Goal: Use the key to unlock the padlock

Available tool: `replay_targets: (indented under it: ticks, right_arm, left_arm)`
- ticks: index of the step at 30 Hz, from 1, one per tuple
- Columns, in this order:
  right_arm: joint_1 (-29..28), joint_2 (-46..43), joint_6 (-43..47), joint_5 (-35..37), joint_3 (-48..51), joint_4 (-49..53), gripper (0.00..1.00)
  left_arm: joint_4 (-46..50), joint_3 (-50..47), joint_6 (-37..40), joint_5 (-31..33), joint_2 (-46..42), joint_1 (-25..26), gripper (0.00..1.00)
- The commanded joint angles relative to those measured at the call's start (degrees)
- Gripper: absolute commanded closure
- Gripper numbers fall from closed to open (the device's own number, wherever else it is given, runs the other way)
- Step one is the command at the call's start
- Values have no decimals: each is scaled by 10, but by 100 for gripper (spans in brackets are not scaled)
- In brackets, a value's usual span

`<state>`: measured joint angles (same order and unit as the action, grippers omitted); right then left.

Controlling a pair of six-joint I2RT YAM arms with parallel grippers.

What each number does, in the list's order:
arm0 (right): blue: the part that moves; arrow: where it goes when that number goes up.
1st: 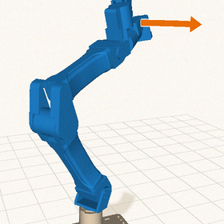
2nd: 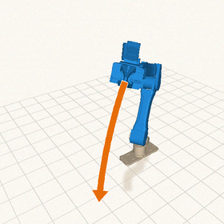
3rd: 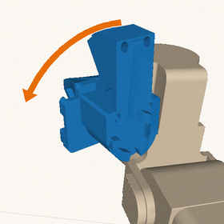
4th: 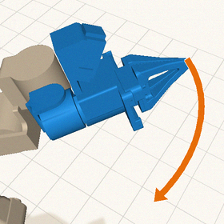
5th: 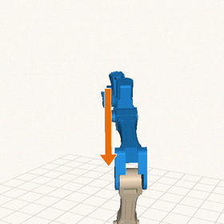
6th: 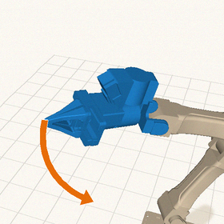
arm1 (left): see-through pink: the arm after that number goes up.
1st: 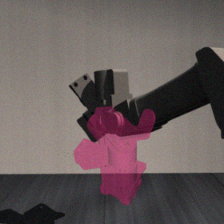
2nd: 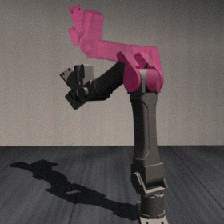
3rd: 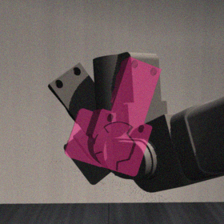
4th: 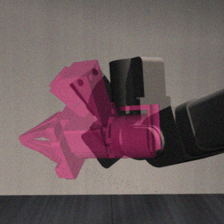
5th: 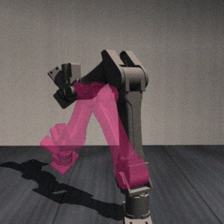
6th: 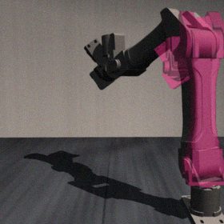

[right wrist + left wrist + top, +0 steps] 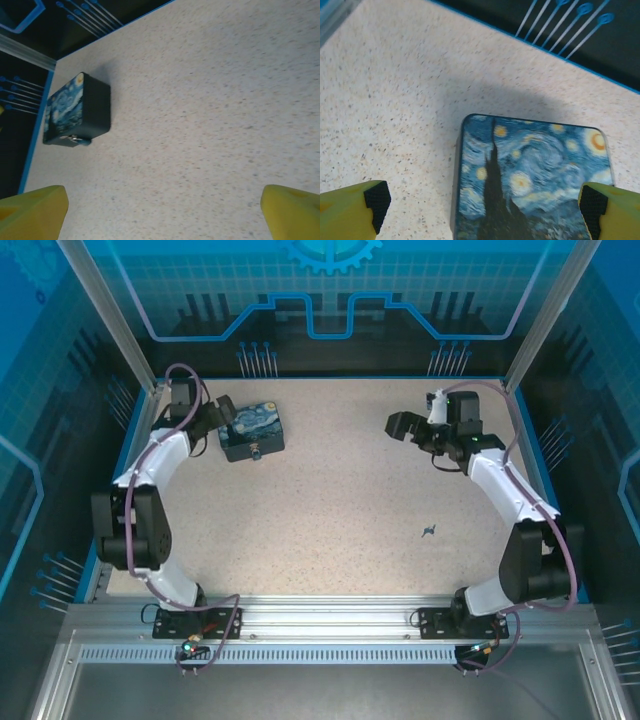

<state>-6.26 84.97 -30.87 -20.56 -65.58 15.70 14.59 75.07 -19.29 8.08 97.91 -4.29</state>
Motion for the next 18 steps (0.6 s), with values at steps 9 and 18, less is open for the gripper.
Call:
replay_targets:
  ticks: [9,18]
  right_arm:
    - [-28,71,-21,-48,-71,70,0]
    - [-28,54,-25,-65,-35,39,0]
  left_arm:
    - [112,179,-60,-150,190,-57,1]
    - [120,257,-66,-200,253,-2,1]
